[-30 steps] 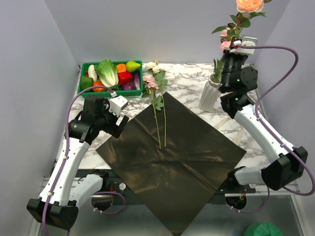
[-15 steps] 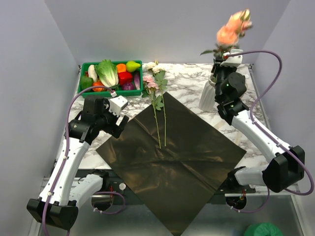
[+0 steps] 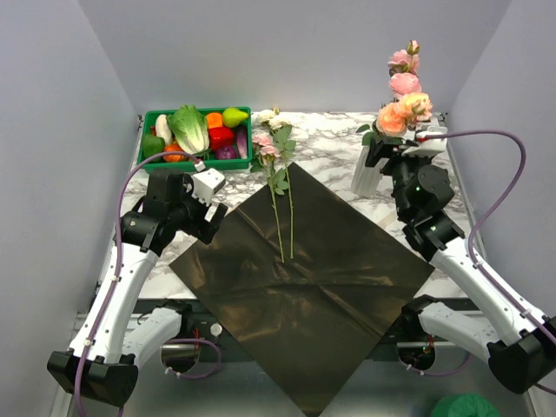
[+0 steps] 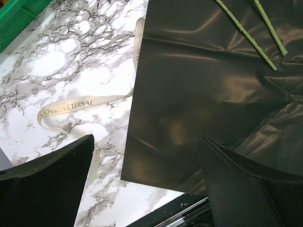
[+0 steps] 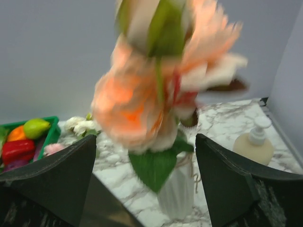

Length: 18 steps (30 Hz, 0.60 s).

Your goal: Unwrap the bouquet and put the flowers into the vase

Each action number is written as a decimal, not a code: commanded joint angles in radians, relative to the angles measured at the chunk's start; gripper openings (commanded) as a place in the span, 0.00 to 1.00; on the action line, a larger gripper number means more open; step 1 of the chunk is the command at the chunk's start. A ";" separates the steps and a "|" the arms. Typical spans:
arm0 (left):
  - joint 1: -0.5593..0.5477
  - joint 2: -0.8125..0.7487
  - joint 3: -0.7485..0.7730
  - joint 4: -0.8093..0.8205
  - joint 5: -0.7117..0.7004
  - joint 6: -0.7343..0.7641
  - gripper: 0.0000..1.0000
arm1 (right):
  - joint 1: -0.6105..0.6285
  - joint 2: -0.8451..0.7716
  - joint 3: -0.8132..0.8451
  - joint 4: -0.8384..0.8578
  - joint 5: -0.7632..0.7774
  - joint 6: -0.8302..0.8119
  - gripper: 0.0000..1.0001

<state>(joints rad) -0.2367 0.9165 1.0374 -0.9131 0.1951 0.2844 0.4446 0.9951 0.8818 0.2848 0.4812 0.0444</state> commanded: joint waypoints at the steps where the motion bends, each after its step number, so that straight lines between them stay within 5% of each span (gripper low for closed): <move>1: 0.007 -0.010 0.007 0.029 0.021 -0.025 0.99 | 0.148 -0.033 -0.069 -0.117 -0.003 0.029 0.91; 7: 0.007 0.012 0.023 0.037 0.021 -0.042 0.99 | 0.351 0.051 -0.069 -0.159 0.059 0.020 0.91; 12: 0.007 0.018 0.026 0.037 0.012 -0.044 0.99 | 0.379 0.222 -0.038 -0.196 0.028 0.106 0.89; 18: 0.007 0.028 0.030 0.037 0.012 -0.042 0.99 | 0.381 0.564 0.259 -0.448 0.040 0.184 0.81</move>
<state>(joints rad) -0.2367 0.9386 1.0386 -0.8906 0.1947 0.2531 0.8192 1.3731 0.9424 0.0486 0.5045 0.1532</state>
